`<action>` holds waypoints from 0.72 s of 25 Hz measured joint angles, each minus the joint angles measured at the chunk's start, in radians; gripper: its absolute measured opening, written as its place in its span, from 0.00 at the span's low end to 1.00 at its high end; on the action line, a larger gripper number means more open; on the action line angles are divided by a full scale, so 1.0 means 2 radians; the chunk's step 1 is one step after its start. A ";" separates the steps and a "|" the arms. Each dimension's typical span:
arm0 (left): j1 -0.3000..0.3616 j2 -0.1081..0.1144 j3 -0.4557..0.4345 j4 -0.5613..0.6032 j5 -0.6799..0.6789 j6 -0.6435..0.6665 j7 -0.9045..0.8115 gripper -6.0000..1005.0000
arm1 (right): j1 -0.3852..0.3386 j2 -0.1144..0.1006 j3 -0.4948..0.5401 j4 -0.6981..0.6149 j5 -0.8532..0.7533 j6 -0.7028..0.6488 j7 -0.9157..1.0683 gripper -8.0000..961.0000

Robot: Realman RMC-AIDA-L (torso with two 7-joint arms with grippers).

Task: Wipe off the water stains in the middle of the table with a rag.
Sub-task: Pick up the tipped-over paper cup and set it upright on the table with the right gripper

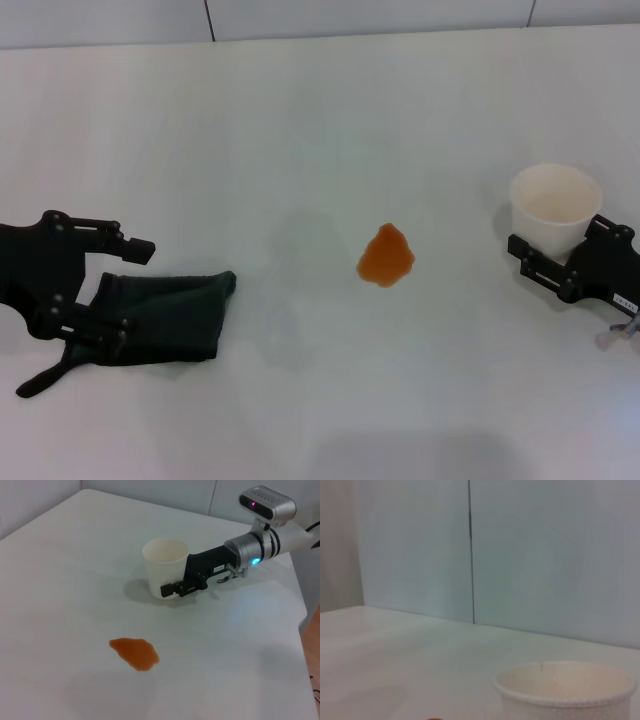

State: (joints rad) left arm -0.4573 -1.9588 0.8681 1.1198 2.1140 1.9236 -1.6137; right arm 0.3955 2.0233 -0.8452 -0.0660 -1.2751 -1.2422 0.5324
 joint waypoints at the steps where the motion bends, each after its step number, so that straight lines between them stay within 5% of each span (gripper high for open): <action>1: 0.000 0.000 0.000 0.000 0.000 0.000 0.000 0.79 | 0.000 0.000 0.000 0.000 0.000 0.003 0.000 0.71; 18: 0.003 0.000 0.000 0.000 0.001 0.000 0.000 0.78 | -0.002 -0.001 -0.004 0.000 -0.003 0.001 0.002 0.86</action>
State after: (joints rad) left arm -0.4505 -1.9588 0.8682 1.1198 2.1170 1.9236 -1.6137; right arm 0.3919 2.0217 -0.8530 -0.0659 -1.2816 -1.2407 0.5364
